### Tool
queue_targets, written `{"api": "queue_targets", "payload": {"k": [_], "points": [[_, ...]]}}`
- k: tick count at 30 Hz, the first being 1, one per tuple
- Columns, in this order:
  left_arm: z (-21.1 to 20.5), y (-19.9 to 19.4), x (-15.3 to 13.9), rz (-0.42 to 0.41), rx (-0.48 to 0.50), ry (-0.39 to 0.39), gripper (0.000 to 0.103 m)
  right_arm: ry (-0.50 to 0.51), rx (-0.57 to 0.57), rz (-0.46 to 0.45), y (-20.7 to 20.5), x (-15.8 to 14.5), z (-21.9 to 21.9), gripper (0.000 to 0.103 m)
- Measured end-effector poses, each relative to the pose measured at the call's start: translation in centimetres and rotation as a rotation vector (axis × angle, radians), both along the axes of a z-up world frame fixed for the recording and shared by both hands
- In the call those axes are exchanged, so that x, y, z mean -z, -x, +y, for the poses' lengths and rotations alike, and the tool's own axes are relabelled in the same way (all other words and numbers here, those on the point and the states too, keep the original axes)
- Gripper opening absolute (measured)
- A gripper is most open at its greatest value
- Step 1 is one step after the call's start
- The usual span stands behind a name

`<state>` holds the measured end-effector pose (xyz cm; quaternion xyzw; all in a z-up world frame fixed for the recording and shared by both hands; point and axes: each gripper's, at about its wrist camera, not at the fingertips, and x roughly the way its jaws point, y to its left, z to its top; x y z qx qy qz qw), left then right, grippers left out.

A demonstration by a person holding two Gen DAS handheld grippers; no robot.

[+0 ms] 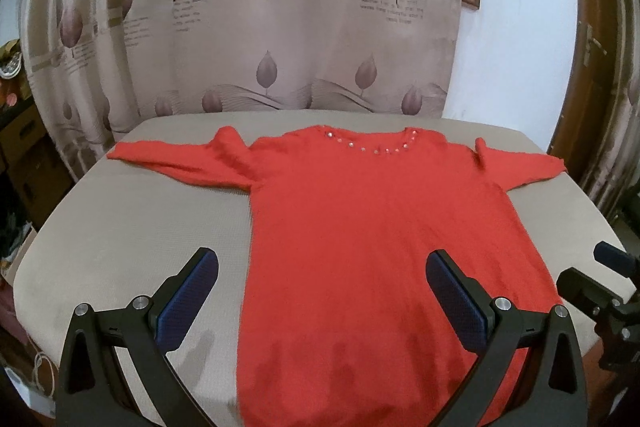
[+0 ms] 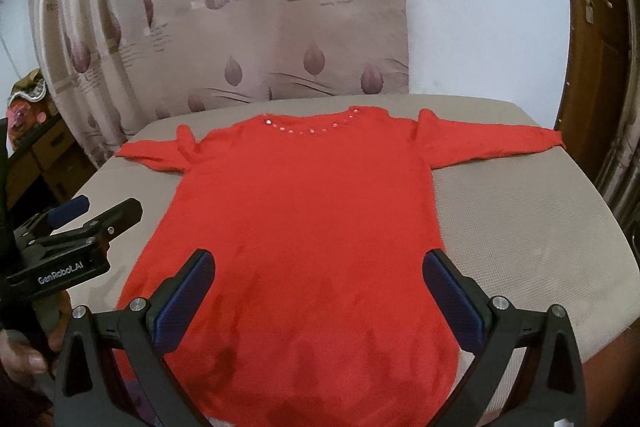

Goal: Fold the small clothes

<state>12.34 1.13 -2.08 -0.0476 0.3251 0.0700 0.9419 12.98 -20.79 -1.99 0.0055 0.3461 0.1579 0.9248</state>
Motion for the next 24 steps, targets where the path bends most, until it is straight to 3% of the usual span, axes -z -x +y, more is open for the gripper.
{"api": "queue_targets", "payload": {"k": [9,14,18,22,24], "points": [[-0.3,-5.0,1.1,0.010,0.014,-0.060,0.103,-0.003,0.023,0.044,-4.7,1.5,-1.4,0.103],[0.0,-8.0,2.8,0.004,0.061,-0.073,0.103,-0.089,0.027,0.074,-9.1,3.1,-5.2,0.101],[0.9,-9.8,4.8,0.016,0.066,-0.052,0.103,-0.261,0.101,0.151,-13.9,4.8,-11.9,0.071],[1.7,-11.0,6.4,0.096,0.054,0.011,0.103,-0.553,0.252,0.259,-19.5,7.6,-21.8,0.064],[2.0,-11.5,6.8,0.119,0.042,0.029,0.103,-0.644,0.307,0.274,-21.1,8.5,-25.3,0.064]]}}
